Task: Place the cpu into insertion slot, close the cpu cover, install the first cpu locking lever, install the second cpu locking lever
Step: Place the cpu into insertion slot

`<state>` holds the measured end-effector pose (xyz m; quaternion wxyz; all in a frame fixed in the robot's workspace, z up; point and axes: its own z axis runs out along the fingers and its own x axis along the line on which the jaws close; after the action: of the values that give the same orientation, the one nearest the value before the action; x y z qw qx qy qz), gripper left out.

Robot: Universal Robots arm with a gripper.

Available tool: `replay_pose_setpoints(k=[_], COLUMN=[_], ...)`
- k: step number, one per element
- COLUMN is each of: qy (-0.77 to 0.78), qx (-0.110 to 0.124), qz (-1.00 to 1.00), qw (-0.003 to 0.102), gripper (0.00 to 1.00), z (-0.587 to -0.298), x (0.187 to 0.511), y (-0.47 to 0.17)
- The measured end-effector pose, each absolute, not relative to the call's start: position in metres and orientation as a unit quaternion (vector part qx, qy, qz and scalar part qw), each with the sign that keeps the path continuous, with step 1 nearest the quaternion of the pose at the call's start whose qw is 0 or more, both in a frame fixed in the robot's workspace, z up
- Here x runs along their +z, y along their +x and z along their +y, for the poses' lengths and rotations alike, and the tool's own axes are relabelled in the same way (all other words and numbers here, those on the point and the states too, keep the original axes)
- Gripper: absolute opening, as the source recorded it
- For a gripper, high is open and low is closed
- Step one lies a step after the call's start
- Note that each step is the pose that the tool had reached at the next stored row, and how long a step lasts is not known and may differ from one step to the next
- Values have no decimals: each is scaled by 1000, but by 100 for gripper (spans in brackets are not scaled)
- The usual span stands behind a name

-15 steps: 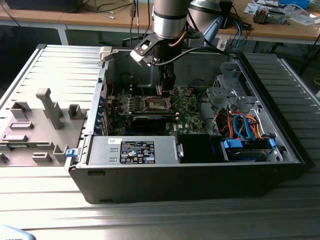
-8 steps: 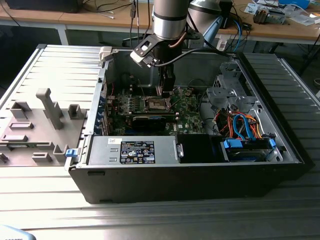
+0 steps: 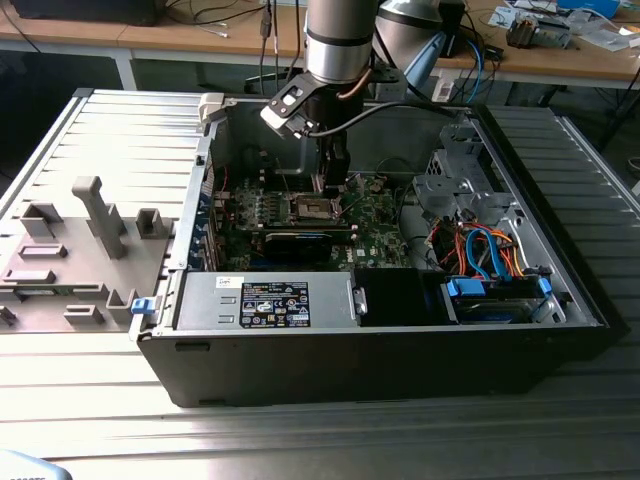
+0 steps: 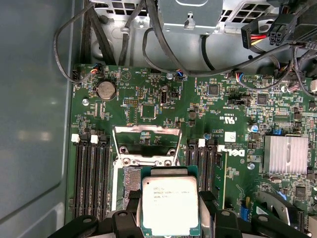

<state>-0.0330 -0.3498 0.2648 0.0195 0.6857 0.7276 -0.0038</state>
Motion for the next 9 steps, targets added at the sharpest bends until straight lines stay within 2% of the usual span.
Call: replay_pose_setpoints(k=[9], qy=[686], qx=[-4], qz=[728], qw=[20], gripper=[55], z=[-350], x=[263], y=[-37])
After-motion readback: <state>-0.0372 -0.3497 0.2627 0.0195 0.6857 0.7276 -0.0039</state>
